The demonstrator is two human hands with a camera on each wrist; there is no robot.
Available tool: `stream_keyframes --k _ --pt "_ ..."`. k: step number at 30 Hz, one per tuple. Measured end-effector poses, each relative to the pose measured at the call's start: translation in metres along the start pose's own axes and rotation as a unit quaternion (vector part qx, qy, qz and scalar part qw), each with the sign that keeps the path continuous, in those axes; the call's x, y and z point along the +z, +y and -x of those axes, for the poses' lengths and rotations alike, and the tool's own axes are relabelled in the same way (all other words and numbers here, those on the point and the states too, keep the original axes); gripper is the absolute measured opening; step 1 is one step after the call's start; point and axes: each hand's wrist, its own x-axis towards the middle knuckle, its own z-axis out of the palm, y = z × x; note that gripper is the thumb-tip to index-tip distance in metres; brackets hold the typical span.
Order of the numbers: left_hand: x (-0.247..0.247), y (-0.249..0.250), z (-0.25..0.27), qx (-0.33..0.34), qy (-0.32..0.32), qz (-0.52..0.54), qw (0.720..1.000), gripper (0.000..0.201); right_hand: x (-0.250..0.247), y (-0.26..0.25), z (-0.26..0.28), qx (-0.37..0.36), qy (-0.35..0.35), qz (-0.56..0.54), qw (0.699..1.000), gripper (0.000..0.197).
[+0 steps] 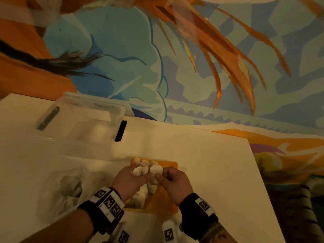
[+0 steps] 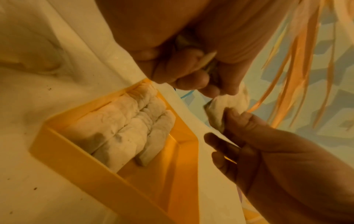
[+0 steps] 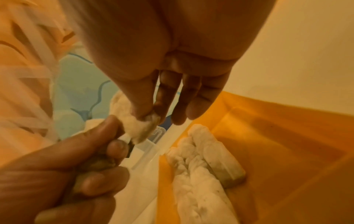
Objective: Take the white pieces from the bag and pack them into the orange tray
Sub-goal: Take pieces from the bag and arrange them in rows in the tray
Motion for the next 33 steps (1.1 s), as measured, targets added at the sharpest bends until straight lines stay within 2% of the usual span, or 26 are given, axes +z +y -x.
stream_keyframes --k 3,6,8,10,11,15,18,23,29,33 --pt "-0.007 -0.006 -0.009 0.008 0.008 -0.031 0.999 0.013 0.001 0.014 -0.008 0.049 0.015 0.052 0.997 0.023" --pt "-0.025 -0.015 -0.025 0.005 0.063 -0.160 0.985 0.013 0.003 0.028 -0.015 0.111 0.035 0.140 0.983 0.007" --pt "-0.039 -0.033 -0.037 -0.026 0.060 -0.252 0.965 0.024 0.008 0.035 -0.016 0.140 -0.003 0.244 0.960 0.014" --pt "-0.047 -0.054 -0.043 -0.056 0.030 -0.308 0.949 0.043 0.015 0.036 -0.017 0.152 -0.036 0.296 0.942 0.015" --pt "-0.047 -0.063 -0.044 -0.063 0.017 -0.321 0.945 0.045 0.018 0.038 -0.019 0.163 -0.046 0.309 0.936 0.018" --pt "-0.042 -0.067 -0.042 -0.050 -0.011 -0.331 0.942 0.026 0.029 0.052 -0.038 0.206 -0.076 0.341 0.914 0.027" --pt "-0.040 -0.064 -0.042 -0.033 -0.007 -0.322 0.946 0.025 0.036 0.059 -0.048 0.221 -0.089 0.358 0.903 0.026" --pt "-0.040 -0.069 -0.041 -0.034 -0.006 -0.293 0.956 0.022 0.041 0.068 -0.059 0.230 -0.073 0.355 0.903 0.022" --pt "-0.041 -0.068 -0.043 -0.037 -0.011 -0.307 0.951 0.023 0.045 0.073 -0.058 0.234 -0.041 0.333 0.912 0.028" --pt "-0.041 -0.067 -0.043 -0.037 -0.012 -0.311 0.950 0.022 0.043 0.072 -0.056 0.235 -0.056 0.354 0.903 0.029"
